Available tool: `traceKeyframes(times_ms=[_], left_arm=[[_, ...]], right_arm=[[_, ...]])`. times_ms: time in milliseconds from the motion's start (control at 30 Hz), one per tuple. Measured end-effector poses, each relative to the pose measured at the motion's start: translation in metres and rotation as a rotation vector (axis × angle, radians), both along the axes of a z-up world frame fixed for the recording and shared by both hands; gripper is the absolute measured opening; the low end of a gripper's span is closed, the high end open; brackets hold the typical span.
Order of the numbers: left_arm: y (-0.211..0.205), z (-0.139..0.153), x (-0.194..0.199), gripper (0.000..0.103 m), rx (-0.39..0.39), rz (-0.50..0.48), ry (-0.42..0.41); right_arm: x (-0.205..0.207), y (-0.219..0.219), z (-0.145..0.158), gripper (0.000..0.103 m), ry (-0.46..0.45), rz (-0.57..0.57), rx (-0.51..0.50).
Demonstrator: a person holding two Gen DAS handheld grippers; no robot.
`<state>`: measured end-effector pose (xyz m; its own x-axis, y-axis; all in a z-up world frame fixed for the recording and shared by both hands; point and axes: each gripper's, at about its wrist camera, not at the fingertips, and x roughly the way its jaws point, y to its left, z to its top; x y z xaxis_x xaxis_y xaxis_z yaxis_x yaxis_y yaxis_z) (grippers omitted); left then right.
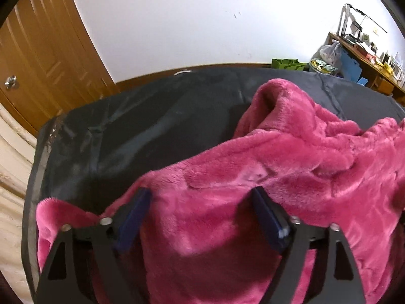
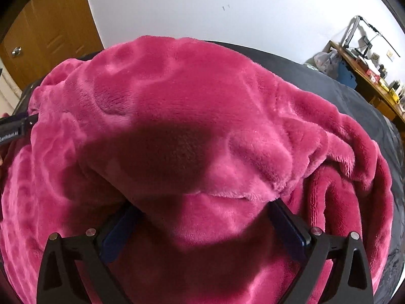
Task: Fold clothes
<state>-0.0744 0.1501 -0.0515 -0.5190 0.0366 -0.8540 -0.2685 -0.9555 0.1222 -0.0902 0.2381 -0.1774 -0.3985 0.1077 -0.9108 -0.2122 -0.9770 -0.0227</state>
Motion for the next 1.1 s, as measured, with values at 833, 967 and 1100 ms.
traceKeyframes(times_ms=[833,967,1100], left_arm=[[-0.027,0.005,0.232,0.091,0.016,-0.250,-0.318],[-0.030,-0.011,0.249,0.091,-0.032,-0.223,-0.312],[-0.030,-0.014,0.266,0.091,-0.064,-0.239,-0.255]], right_arm=[[0.243,-0.107,0.018,0.102,-0.133,0.201,-0.114],[0.263,-0.125,0.009,0.102,-0.128,0.212,-0.028],[0.278,-0.133,0.008,0.102,-0.105,0.199,-0.011]])
